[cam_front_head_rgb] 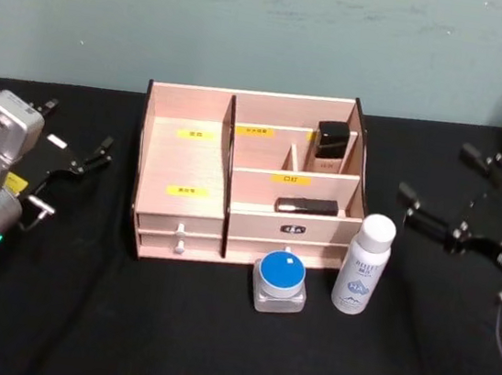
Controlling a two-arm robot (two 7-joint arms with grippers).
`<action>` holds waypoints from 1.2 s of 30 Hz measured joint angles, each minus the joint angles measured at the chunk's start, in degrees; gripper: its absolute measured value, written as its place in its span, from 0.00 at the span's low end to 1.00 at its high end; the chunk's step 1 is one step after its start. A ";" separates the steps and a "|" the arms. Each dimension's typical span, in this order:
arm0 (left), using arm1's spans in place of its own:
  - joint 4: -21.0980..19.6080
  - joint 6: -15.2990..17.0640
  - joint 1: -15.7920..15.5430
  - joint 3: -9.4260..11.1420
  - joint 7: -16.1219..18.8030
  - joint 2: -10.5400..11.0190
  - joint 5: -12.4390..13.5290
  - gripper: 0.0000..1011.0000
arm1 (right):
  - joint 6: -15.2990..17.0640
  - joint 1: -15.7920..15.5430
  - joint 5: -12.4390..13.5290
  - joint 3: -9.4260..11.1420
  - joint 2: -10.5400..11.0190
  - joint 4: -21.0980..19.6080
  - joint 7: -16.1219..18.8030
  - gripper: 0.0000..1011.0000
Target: Pick up the facial cleanser and watermelon frost from the table and place them into the tiered storage box.
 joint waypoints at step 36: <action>0.00 0.00 0.00 0.00 0.00 0.00 0.00 0.99 | 10.37 2.80 -0.02 -4.17 -6.20 8.48 6.88 0.99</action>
